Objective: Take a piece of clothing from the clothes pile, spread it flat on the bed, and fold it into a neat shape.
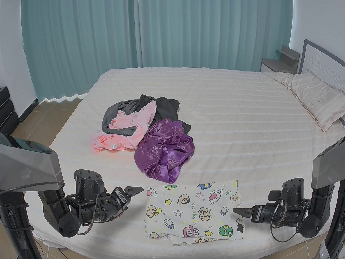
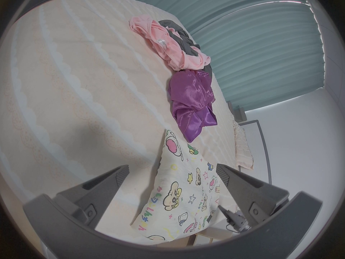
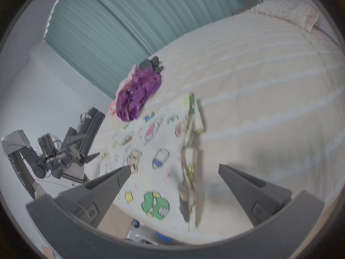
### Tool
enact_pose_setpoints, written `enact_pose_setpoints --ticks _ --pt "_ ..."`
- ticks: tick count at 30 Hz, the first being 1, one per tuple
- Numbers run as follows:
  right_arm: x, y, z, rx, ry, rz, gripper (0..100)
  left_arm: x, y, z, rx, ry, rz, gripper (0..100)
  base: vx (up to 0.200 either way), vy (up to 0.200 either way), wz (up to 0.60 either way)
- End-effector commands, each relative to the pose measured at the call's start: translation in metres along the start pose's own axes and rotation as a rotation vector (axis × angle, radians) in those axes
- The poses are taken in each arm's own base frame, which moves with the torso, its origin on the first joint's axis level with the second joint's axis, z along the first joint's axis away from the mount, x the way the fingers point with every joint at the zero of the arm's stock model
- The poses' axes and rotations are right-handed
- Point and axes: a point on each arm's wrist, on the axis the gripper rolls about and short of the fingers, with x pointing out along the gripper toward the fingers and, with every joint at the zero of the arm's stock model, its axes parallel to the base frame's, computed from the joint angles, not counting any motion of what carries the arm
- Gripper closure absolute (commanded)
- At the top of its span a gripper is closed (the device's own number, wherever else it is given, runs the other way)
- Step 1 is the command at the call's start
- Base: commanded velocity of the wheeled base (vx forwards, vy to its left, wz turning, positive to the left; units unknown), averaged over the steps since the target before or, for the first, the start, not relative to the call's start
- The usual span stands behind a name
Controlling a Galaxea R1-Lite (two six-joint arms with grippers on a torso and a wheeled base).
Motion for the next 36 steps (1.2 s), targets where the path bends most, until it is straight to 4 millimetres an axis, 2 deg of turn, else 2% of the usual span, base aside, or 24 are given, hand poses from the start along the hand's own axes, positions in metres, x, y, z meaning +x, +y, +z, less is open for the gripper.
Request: enact_pose_setpoints --ticks 1,3,5,9,18,27,28,36 --pt "0.022 0.008 0.04 0.001 -0.123 0.038 0 0.002 0.001 0.0 -0.001 0.003 0.004 0 0.0 0.0 0.0" --pt "0.033 0.009 0.047 0.009 -0.115 0.032 0 0.002 0.002 -0.001 -0.002 0.004 0.007 0 0.0 0.0 0.0" --pt "0.055 0.012 0.064 0.021 -0.13 0.012 0 0.002 0.003 -0.001 -0.002 0.006 0.011 0 0.0 0.0 0.0" --pt "0.079 0.011 0.073 0.038 -0.127 -0.007 0 0.003 0.002 -0.001 0.0 0.003 0.009 0 0.0 0.0 0.0" --pt "0.101 0.007 0.072 0.037 -0.112 -0.016 0 0.004 0.003 -0.001 -0.001 0.005 0.01 0 0.0 0.0 0.0" --pt "0.106 0.005 0.07 0.038 -0.1 -0.023 0 0.004 0.003 -0.001 -0.001 0.006 0.011 0 0.0 0.0 0.0" --pt "0.106 0.005 0.07 0.038 -0.1 -0.023 100 0.004 0.003 -0.001 -0.001 0.005 0.012 0 0.0 0.0 0.0" --pt "0.107 -0.003 0.071 0.056 -0.103 -0.041 100 0.004 0.003 -0.001 -0.001 0.004 0.01 0 0.0 0.0 0.0"
